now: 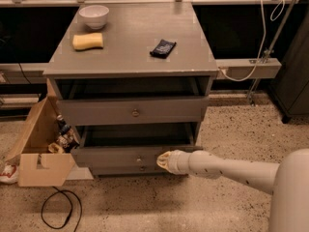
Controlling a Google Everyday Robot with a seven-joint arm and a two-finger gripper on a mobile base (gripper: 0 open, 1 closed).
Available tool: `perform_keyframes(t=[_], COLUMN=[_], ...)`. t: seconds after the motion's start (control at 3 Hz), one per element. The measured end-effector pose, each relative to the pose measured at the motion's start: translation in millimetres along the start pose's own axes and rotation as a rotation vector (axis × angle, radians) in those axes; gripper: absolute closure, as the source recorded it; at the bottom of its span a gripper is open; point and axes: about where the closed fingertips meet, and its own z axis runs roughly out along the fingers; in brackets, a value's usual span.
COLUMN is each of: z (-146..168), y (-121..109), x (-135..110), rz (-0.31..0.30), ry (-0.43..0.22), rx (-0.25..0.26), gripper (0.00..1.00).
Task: Close middle drawer
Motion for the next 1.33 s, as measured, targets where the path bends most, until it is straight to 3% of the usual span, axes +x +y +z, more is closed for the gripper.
perform_keyframes(t=[0.67, 1.33], z=[9.4, 10.0], y=[-38.2, -73.1], x=[4.4, 12.7], rz=[0.02, 0.087], ry=[-0.127, -0.235], rx=[0.006, 0.033], gripper=[1.0, 1.0])
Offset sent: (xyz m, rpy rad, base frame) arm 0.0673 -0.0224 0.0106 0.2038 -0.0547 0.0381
